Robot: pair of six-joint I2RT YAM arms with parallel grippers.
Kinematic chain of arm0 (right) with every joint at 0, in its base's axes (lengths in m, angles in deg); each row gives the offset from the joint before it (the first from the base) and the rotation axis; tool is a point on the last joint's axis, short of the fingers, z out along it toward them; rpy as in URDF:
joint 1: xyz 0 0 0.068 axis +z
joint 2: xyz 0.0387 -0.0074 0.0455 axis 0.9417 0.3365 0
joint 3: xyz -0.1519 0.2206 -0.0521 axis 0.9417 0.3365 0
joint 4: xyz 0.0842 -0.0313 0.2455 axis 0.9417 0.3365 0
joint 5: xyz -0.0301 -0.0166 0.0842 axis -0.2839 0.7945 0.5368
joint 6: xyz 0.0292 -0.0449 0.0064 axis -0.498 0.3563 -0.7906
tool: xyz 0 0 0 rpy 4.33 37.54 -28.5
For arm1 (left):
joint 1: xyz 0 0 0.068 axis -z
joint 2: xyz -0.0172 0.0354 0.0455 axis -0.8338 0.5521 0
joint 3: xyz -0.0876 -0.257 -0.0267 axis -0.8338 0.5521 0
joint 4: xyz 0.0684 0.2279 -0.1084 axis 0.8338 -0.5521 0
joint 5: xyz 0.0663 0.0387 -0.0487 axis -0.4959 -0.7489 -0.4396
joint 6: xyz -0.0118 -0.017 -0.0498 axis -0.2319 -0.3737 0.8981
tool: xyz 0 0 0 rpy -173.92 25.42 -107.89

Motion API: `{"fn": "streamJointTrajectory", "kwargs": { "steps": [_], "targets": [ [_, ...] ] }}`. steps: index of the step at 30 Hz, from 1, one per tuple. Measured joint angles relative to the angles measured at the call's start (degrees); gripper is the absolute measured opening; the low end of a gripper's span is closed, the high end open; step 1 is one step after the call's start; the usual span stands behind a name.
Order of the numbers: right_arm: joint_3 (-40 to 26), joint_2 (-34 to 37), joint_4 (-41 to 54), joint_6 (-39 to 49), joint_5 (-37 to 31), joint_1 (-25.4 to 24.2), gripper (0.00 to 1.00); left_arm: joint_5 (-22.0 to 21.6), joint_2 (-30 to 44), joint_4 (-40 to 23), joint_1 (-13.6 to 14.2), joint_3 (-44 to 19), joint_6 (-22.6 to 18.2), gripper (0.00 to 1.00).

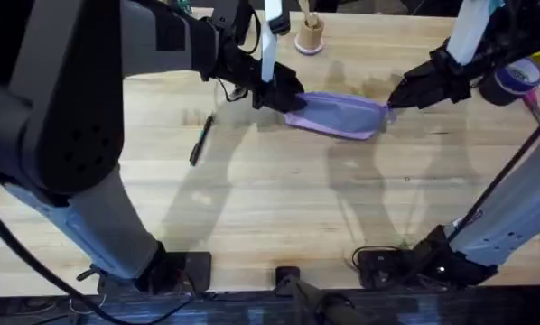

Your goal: Unzip the bag, pick up the pens from the table one at a time and place them inside, then zip the bag closed.

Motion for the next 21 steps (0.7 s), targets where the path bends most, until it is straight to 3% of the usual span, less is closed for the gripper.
{"fn": "streamJointTrajectory", "kwargs": {
  "steps": [9,21],
  "targets": [
    [-0.15,-0.02,0.68,0.00,0.46,2.39,0.030,0.00,0.00,-0.13,0.00,0.00,0.00,0.041],
    [-1.60,0.00,0.88,-1.69,0.94,9.28,0.031,0.02,0.00,-0.23,0.00,0.00,0.00,0.042]
  ]
}}
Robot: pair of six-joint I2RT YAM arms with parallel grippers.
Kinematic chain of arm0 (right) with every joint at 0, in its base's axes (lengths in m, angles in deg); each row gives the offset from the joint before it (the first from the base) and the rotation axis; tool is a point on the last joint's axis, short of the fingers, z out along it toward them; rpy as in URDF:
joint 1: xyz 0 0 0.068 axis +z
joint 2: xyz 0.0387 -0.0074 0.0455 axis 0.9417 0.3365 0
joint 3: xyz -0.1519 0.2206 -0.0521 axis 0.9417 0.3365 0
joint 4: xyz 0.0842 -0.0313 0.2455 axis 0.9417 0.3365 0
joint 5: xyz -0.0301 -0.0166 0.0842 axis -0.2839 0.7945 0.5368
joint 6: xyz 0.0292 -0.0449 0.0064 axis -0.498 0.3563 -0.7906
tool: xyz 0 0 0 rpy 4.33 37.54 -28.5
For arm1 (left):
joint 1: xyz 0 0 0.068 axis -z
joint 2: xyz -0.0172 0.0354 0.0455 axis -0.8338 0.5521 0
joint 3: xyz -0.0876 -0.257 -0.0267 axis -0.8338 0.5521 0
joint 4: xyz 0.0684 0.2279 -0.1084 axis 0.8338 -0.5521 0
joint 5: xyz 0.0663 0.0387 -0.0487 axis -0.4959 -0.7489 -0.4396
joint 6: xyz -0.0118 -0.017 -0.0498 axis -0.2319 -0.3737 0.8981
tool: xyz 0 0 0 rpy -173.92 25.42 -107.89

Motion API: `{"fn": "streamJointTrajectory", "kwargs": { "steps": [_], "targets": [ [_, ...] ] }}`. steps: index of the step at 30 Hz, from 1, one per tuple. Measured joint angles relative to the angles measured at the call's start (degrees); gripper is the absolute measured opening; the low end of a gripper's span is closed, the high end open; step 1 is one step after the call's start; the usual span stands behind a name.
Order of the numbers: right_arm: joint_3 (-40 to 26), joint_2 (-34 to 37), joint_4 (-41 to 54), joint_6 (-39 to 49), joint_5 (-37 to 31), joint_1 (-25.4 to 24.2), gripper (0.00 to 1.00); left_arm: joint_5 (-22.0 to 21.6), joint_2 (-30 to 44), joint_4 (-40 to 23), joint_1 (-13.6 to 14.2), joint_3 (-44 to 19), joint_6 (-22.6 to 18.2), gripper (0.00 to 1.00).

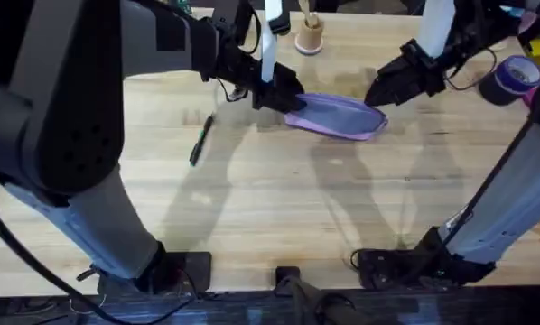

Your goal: Unzip the bag, pick up the pens from the table one at a time and place them inside, then zip the bag closed.

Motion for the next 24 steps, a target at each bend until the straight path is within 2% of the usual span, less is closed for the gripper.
{"fn": "streamJointTrajectory", "kwargs": {
  "steps": [2,7,15,22,23,24],
  "targets": [
    [-2.59,0.00,0.19,-0.71,0.72,1.98,0.029,0.00,0.00,0.03,0.00,0.00,0.00,0.042],
    [-6.14,0.00,0.64,-1.44,2.15,3.01,0.029,-0.01,0.00,0.47,0.00,0.00,0.00,0.042],
    [-9.94,0.00,0.70,-6.04,1.47,0.79,0.030,-0.44,0.00,4.12,0.00,0.02,0.00,0.042],
    [-14.61,0.00,-0.22,-13.38,0.74,-1.59,0.030,-1.45,0.00,4.34,0.07,0.04,0.05,0.042],
    [-15.06,0.00,-0.33,-14.48,0.63,-1.83,0.035,-1.54,0.01,4.34,0.07,0.04,0.07,0.042],
    [-15.44,0.00,-0.21,-15.71,0.49,-2.06,0.110,-1.55,0.00,4.34,0.07,0.04,0.07,0.042]
  ]
}}
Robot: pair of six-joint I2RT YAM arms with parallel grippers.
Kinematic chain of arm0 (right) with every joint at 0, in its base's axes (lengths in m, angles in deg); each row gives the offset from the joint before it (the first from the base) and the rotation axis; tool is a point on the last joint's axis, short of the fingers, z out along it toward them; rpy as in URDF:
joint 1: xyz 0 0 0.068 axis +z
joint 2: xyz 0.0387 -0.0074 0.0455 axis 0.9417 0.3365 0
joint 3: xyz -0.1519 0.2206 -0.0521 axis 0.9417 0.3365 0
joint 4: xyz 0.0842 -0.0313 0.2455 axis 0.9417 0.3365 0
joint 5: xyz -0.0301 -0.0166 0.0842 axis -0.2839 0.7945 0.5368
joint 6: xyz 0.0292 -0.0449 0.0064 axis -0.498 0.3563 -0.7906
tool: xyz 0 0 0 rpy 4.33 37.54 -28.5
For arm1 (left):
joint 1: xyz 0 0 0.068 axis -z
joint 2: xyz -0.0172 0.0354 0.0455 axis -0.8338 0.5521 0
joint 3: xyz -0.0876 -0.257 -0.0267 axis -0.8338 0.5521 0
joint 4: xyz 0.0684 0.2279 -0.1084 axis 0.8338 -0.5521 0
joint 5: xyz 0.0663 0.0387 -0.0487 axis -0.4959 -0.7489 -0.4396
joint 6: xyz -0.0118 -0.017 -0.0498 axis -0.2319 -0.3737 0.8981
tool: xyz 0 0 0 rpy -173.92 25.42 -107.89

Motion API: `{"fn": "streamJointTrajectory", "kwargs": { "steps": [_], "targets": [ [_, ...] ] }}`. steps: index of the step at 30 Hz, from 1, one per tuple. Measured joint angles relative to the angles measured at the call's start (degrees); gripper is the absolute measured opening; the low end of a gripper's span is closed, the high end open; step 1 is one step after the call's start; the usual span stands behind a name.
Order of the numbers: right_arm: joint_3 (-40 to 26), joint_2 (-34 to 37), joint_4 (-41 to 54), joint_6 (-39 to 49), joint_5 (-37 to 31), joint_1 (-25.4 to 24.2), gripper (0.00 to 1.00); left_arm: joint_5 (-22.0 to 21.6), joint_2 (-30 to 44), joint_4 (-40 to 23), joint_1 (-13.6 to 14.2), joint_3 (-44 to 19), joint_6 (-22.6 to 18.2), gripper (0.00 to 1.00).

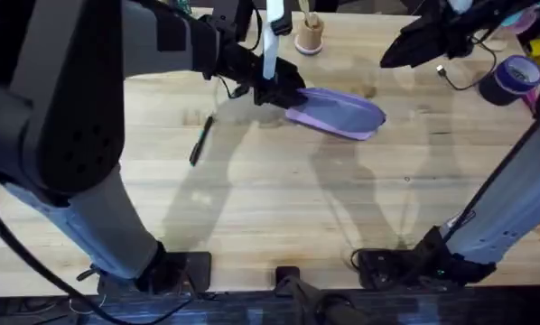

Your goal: Unzip the bag, pick up the pens from the table one at a time and place them inside, then zip the bag closed.

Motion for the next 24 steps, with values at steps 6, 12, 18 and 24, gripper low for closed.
{"fn": "streamJointTrajectory", "kwargs": {
  "steps": [6,12,18,24],
  "targets": [
    [-0.37,0.00,1.06,-2.64,-5.07,-0.25,0.731,-0.15,0.00,0.04,0.04,0.00,0.00,0.042],
    [-0.40,-0.02,1.06,-5.78,-8.96,-0.22,0.995,-0.15,0.00,0.11,0.04,0.00,0.02,0.044],
    [-0.40,-0.10,1.06,-11.22,-10.08,-1.07,0.995,-0.17,0.00,0.13,0.04,0.00,0.02,0.043],
    [-0.40,-3.92,1.06,-16.71,-10.45,-5.30,0.996,-0.18,0.00,0.15,0.04,0.00,0.02,0.043]
  ]
}}
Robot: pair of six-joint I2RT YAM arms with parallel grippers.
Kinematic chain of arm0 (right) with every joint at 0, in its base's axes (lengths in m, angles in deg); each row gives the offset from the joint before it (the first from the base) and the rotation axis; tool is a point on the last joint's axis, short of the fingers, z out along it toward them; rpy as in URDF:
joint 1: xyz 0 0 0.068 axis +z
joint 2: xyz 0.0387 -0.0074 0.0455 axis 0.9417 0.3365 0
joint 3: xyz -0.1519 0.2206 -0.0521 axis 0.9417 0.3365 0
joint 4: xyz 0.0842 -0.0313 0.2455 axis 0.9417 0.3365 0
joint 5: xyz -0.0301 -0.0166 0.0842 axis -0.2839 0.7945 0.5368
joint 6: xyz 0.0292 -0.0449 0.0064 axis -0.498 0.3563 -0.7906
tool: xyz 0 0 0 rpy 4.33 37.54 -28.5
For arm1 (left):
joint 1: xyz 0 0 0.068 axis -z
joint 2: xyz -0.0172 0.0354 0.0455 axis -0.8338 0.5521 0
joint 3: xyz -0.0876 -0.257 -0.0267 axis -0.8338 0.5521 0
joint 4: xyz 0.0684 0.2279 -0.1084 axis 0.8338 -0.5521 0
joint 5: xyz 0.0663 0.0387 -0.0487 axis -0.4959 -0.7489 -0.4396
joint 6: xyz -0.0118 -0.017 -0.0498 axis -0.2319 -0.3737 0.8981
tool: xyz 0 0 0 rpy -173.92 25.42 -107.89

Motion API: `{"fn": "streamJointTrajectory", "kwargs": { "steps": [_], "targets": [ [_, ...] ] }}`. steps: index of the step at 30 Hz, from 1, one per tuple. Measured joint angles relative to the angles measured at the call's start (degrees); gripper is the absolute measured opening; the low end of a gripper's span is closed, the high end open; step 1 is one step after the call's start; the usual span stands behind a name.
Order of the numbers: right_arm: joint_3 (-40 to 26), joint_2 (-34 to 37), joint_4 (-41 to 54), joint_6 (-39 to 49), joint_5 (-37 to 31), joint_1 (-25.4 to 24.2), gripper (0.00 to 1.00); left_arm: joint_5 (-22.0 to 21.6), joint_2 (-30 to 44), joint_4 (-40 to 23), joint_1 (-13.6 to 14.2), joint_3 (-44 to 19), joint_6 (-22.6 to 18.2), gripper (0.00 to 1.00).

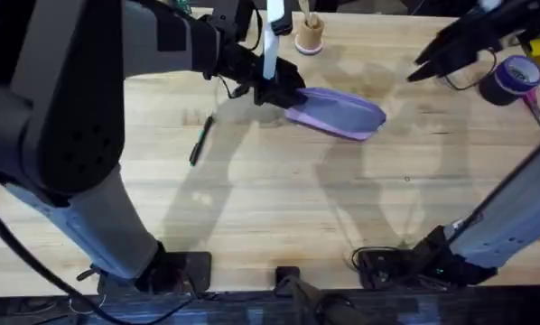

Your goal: Unzip the bag, pick up the pens from the table one at a time and place them inside, then zip the bag closed.

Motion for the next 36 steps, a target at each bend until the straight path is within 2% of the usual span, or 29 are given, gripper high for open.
{"fn": "streamJointTrajectory", "kwargs": {
  "steps": [5,8,9,13,20,26,28,36],
  "targets": [
    [0.14,-7.42,0.00,-1.47,0.02,-2.28,0.996,-0.06,0.00,0.01,0.00,0.00,0.00,0.043],
    [2.37,-12.42,0.00,-1.45,0.04,-2.79,0.995,-0.06,0.00,0.01,0.00,0.00,0.00,0.043],
    [6.41,-16.63,0.00,-0.77,0.06,-4.12,0.996,-0.08,0.00,0.01,0.00,0.00,0.00,0.043],
    [13.05,-22.15,0.00,2.95,0.95,-8.35,0.996,-0.10,0.00,0.01,0.00,0.00,0.00,0.043],
    [21.36,-31.43,-0.02,13.91,2.87,-17.67,0.996,-0.19,0.00,0.01,0.00,0.00,0.00,0.043],
    [25.35,-30.95,-4.57,20.62,3.28,-21.17,0.996,-0.19,0.00,0.01,0.00,0.00,0.00,0.043],
    [25.86,-28.63,-8.08,22.20,3.32,-21.19,0.996,-0.21,0.00,0.01,0.00,0.00,0.00,0.043],
    [26.78,-27.08,-10.49,25.70,3.54,-20.32,0.997,-0.21,0.00,0.01,0.00,0.00,0.00,0.043]
  ]
}}
